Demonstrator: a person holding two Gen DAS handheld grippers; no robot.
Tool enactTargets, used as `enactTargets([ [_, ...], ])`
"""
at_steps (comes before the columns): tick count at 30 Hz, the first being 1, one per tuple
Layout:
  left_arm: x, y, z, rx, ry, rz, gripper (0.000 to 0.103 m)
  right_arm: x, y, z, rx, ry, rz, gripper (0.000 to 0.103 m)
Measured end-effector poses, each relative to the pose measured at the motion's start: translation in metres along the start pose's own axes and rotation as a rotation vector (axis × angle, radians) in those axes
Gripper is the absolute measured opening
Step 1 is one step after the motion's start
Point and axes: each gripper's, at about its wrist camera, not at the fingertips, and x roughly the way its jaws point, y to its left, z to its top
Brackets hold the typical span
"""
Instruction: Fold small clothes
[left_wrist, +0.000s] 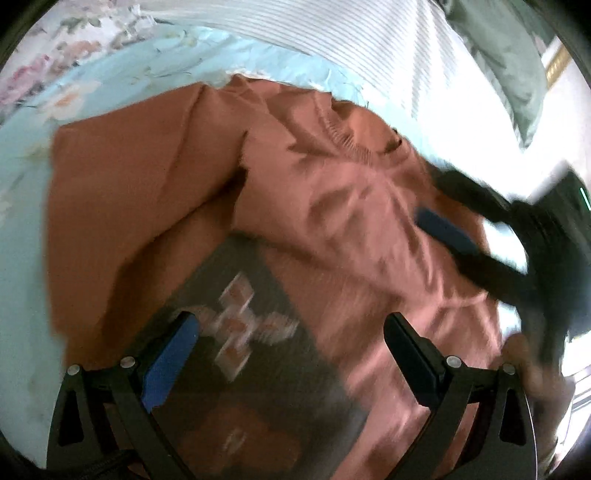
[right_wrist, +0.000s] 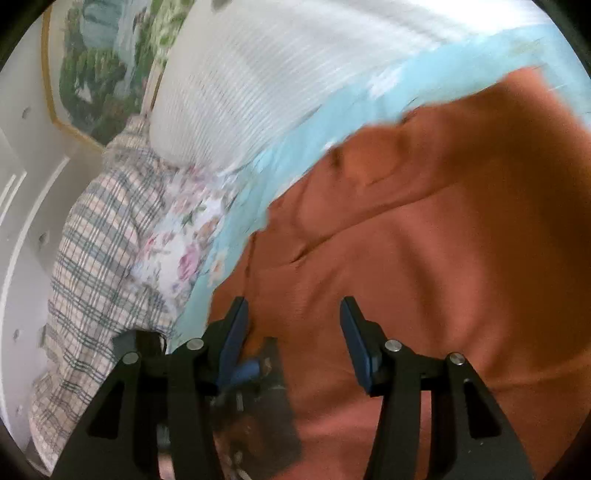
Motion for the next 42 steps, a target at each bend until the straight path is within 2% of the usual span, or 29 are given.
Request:
enactTargets([
  [3,0.020,-0.001,0.022,-0.022,-0.017,-0.016,0.100,-0.048,-0.020,-0.002,0.023,-0.080,-0.068,0.053],
  [6,0.035,-0.003,0.040,-0.023,-0.038,0.011,0.097,-0.083,-0.037,-0.001,0.043,-0.139,-0.132,0.053],
  [9,0.043,-0.003,0.051,-0.010,-0.060,0.026,0.082,-0.112,-0.058,0.003,0.085,-0.194,-0.183,0.053],
  [10,0.045,-0.003,0.054,0.004,-0.071,0.042,0.068,-0.118,-0.063,0.005,0.095,-0.206,-0.194,0.053],
  [11,0.045,-0.004,0.057,0.020,-0.077,0.055,0.048,-0.125,-0.070,0.007,0.106,-0.219,-0.209,0.053],
  [12,0.045,-0.004,0.058,0.032,-0.075,0.064,0.035,-0.130,-0.076,0.010,0.114,-0.230,-0.227,0.053],
  [13,0.046,-0.002,0.059,0.033,-0.063,0.058,0.008,-0.134,-0.079,0.013,0.115,-0.237,-0.241,0.053],
  [14,0.042,0.000,0.059,0.025,-0.057,0.037,0.007,-0.137,-0.084,0.017,0.114,-0.244,-0.258,0.053],
  [16,0.015,0.000,0.058,0.039,-0.139,0.038,0.007,-0.143,-0.094,0.026,0.106,-0.249,-0.293,0.053],
  [18,-0.007,-0.004,0.056,0.098,-0.237,0.123,0.007,-0.139,-0.104,0.038,0.099,-0.234,-0.329,0.053],
  [19,-0.010,-0.003,0.056,0.114,-0.259,0.154,0.006,-0.135,-0.109,0.044,0.096,-0.224,-0.346,0.053],
  [21,-0.007,0.004,0.059,0.120,-0.252,0.175,0.006,-0.123,-0.119,0.057,0.081,-0.188,-0.374,0.053],
  [24,-0.003,0.013,0.058,0.105,-0.235,0.162,0.006,-0.098,-0.126,0.071,0.063,-0.132,-0.404,0.053],
  [29,-0.003,0.015,0.056,0.110,-0.243,0.165,0.006,-0.064,-0.140,0.079,0.029,-0.036,-0.469,0.053],
  [30,-0.008,0.015,0.053,0.111,-0.246,0.162,0.006,-0.061,-0.143,0.079,0.032,-0.030,-0.460,0.051],
  [31,-0.009,0.014,0.053,0.112,-0.249,0.161,0.006,-0.057,-0.146,0.078,0.026,-0.015,-0.455,0.028],
  [32,-0.008,0.014,0.054,0.112,-0.249,0.162,0.006,-0.056,-0.147,0.077,0.021,-0.005,-0.448,0.012],
  [34,-0.008,0.014,0.054,0.112,-0.250,0.165,0.006,-0.060,-0.148,0.077,0.030,-0.027,-0.444,0.011],
  [37,-0.010,0.012,0.055,0.113,-0.260,0.159,0.007,-0.063,-0.154,0.077,0.041,-0.055,-0.498,0.011],
  [39,-0.005,0.011,0.055,0.112,-0.250,0.172,0.007,-0.063,-0.157,0.075,0.074,-0.059,-0.491,0.012],
  [42,-0.007,0.013,0.052,0.106,-0.236,0.175,0.012,-0.078,-0.147,0.069,0.086,-0.095,-0.480,0.024],
])
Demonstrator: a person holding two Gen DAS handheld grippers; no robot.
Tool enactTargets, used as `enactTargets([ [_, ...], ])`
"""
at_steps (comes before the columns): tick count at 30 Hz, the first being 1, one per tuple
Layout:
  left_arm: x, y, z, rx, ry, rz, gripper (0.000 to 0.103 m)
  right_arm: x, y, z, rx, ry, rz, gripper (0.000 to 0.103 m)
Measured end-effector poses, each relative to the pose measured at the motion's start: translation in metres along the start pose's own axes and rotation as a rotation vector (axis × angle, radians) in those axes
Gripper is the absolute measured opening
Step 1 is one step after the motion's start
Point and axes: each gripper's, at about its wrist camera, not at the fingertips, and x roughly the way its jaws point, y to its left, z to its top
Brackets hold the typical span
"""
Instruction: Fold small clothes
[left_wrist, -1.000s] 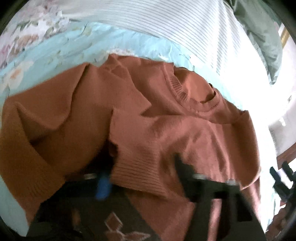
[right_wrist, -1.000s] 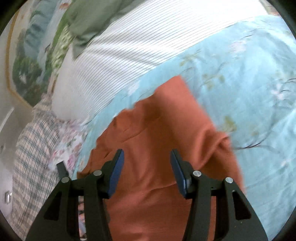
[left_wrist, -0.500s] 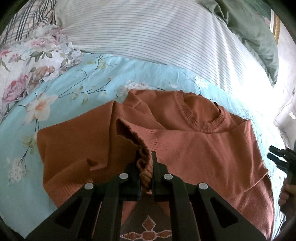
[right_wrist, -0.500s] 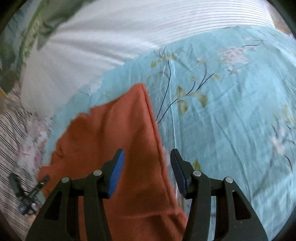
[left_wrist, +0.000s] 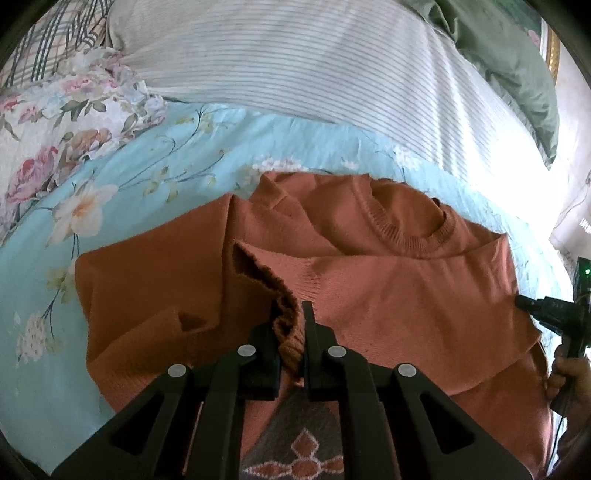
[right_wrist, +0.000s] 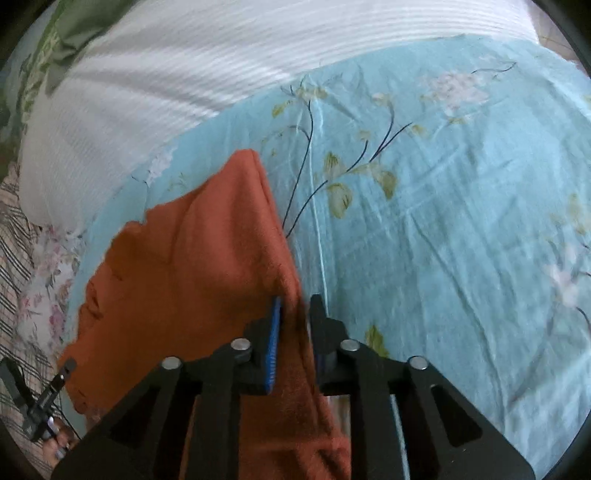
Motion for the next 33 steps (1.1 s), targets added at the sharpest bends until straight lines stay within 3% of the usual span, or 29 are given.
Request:
enactTargets([
  [3,-0.023,0.010,-0.004,-0.004,-0.041,0.025,0.019,-0.029,0.011,-0.015,-0.018,-0.052,0.059,0.046],
  [4,-0.032,0.015,-0.005,-0.003,-0.055,0.037,0.029,-0.036,0.017,-0.020,-0.031,-0.061,0.075,0.048],
  [5,-0.040,0.021,-0.006,-0.006,-0.067,0.047,0.037,-0.042,0.023,-0.027,-0.043,-0.066,0.092,0.048],
  [10,-0.065,0.049,-0.014,-0.015,-0.050,0.069,0.048,-0.054,0.057,-0.075,-0.091,-0.007,0.197,0.048],
  [13,-0.072,0.058,-0.023,0.000,-0.034,0.097,0.063,-0.052,0.077,-0.101,-0.126,0.042,0.240,0.048],
  [21,-0.076,0.084,-0.033,-0.046,-0.022,0.166,0.067,-0.043,0.105,-0.146,-0.163,0.136,0.296,0.049],
  [27,-0.073,0.076,-0.042,0.005,0.000,0.120,0.078,-0.034,0.117,-0.160,-0.174,0.179,0.303,0.049],
  [33,-0.052,0.062,-0.046,0.065,0.049,0.126,0.077,-0.029,0.121,-0.167,-0.178,0.195,0.306,0.049],
])
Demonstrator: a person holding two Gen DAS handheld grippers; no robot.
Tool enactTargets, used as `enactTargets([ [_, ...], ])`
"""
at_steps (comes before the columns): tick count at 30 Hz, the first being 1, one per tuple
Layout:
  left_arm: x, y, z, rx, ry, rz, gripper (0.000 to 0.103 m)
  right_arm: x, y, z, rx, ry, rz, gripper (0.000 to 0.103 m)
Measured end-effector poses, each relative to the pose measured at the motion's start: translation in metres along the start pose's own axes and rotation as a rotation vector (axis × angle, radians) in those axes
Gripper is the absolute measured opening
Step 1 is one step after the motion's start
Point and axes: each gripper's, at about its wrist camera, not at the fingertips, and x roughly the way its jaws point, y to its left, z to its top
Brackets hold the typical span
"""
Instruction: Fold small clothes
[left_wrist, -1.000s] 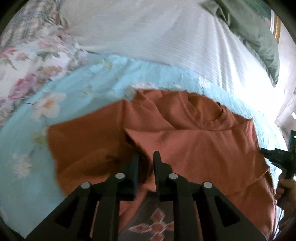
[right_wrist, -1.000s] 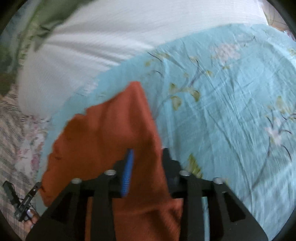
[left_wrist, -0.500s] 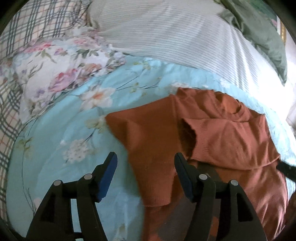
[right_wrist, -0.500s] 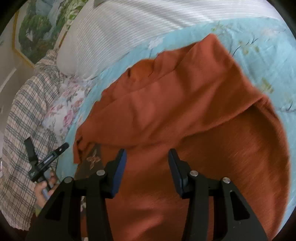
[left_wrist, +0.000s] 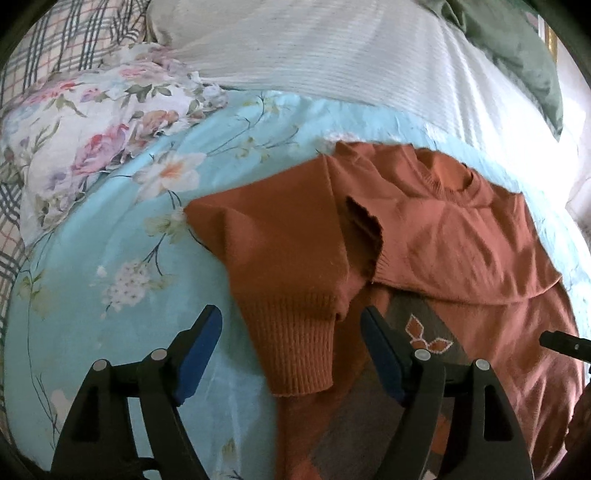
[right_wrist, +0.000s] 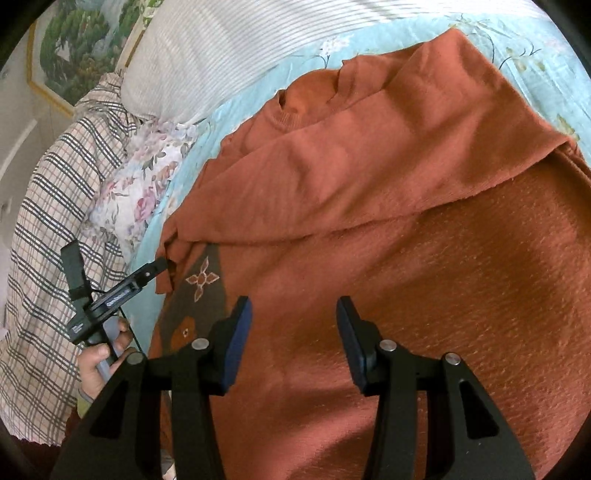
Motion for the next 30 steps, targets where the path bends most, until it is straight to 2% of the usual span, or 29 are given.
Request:
enactTargets([
  [1,0.002,-0.001,-0.001,0.010,0.007,0.008,0.068,0.000,0.001,0.000,-0.001,-0.001,0.000,0.049],
  [2,0.005,-0.002,-0.001,0.021,0.017,0.015,0.043,0.000,0.001,0.000,-0.001,-0.002,0.000,0.049],
  [4,0.010,0.001,-0.004,0.029,0.047,0.016,0.008,-0.001,0.002,0.000,-0.002,-0.007,0.001,0.049],
  [8,-0.007,0.017,-0.004,-0.030,0.015,-0.032,0.007,-0.005,0.005,0.000,-0.003,-0.025,0.004,0.049],
  [11,-0.035,0.025,0.004,-0.084,-0.038,-0.110,0.007,-0.009,0.006,0.001,-0.004,-0.036,0.009,0.049],
  [17,-0.078,0.008,0.033,-0.111,-0.117,-0.239,0.007,-0.023,0.001,0.002,-0.004,-0.064,0.013,0.049],
  [23,-0.099,-0.057,0.071,-0.082,-0.162,-0.462,0.006,-0.051,-0.015,0.006,0.021,-0.133,-0.013,0.049],
  [27,-0.080,-0.125,0.087,-0.011,-0.138,-0.549,0.006,-0.069,-0.036,0.005,0.047,-0.174,-0.062,0.049],
  [30,-0.047,-0.170,0.089,0.020,-0.081,-0.595,0.006,-0.079,-0.053,0.004,0.078,-0.190,-0.085,0.049],
])
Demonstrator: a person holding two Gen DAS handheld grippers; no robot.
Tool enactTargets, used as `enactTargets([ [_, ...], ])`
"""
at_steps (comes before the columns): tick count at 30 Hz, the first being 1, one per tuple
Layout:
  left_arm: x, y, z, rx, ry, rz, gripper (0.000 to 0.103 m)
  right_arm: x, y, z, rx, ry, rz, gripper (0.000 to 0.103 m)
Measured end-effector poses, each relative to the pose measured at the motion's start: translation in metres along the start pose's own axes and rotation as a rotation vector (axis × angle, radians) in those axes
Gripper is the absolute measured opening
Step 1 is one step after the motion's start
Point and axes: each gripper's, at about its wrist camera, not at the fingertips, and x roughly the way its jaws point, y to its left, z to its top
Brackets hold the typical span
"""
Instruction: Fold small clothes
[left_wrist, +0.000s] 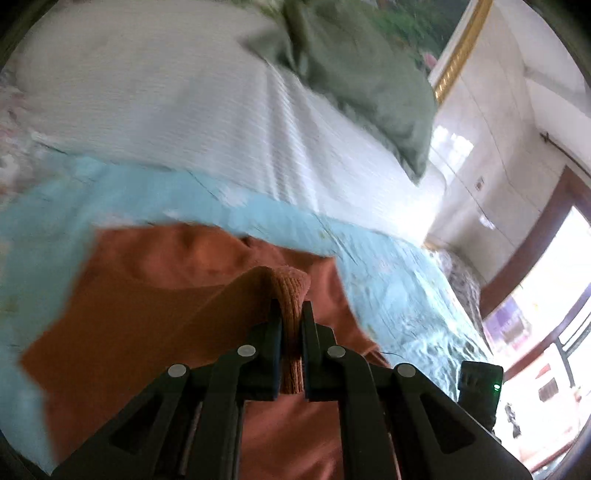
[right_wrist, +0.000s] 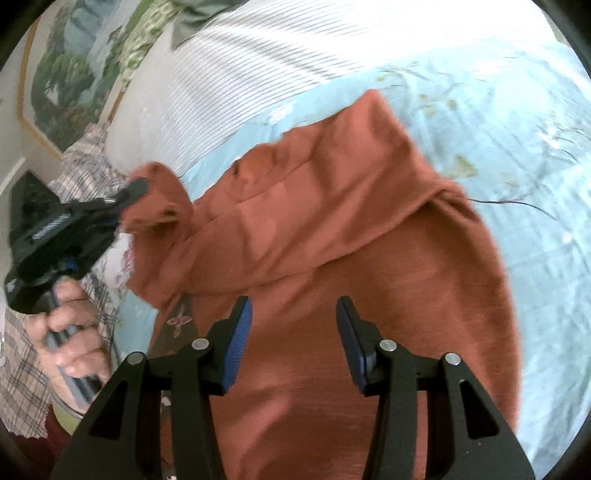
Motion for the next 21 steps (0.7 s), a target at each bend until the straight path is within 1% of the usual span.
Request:
enactTargets([
  [2,0.034,-0.007,-0.005,0.004,0.044,0.000,0.006,-0.004,-0.011,0.000,0.018,-0.005,-0.016,0.049],
  [4,0.071,-0.009,-0.012,0.009,0.091,0.020,0.006,-0.006,-0.019,0.000,0.036,-0.007,-0.024,0.049],
  [6,0.099,-0.007,-0.020,0.010,0.132,0.036,0.007,-0.006,-0.023,-0.001,0.046,-0.007,-0.028,0.049],
  [9,0.132,-0.003,-0.034,0.026,0.191,0.065,0.007,-0.005,-0.024,-0.001,0.054,-0.007,-0.021,0.049],
  [11,0.148,-0.002,-0.042,0.045,0.224,0.077,0.008,-0.003,-0.021,0.000,0.054,-0.007,-0.018,0.049],
  [12,0.148,-0.004,-0.046,0.051,0.233,0.076,0.009,-0.001,-0.019,0.001,0.052,-0.007,-0.013,0.050],
  [13,0.148,-0.004,-0.049,0.053,0.242,0.074,0.013,0.000,-0.016,0.001,0.050,-0.006,-0.010,0.055],
  [14,0.144,-0.005,-0.051,0.054,0.247,0.067,0.022,0.003,-0.013,0.002,0.047,-0.007,-0.008,0.058],
  [15,0.139,-0.005,-0.054,0.056,0.250,0.063,0.029,0.005,-0.011,0.003,0.041,-0.007,-0.007,0.059],
  [16,0.132,-0.003,-0.056,0.056,0.246,0.064,0.040,0.008,-0.007,0.004,0.033,-0.005,-0.003,0.059],
  [17,0.123,-0.003,-0.059,0.057,0.234,0.062,0.046,0.011,-0.005,0.005,0.027,-0.002,0.003,0.059],
  [19,0.095,0.005,-0.066,0.057,0.211,0.066,0.048,0.019,0.000,0.007,0.029,0.011,0.031,0.059],
  [20,0.082,0.011,-0.069,0.053,0.202,0.077,0.048,0.024,0.002,0.009,0.031,0.019,0.047,0.059],
  [21,0.060,0.020,-0.073,0.044,0.186,0.098,0.048,0.028,0.005,0.010,0.027,0.027,0.056,0.059],
])
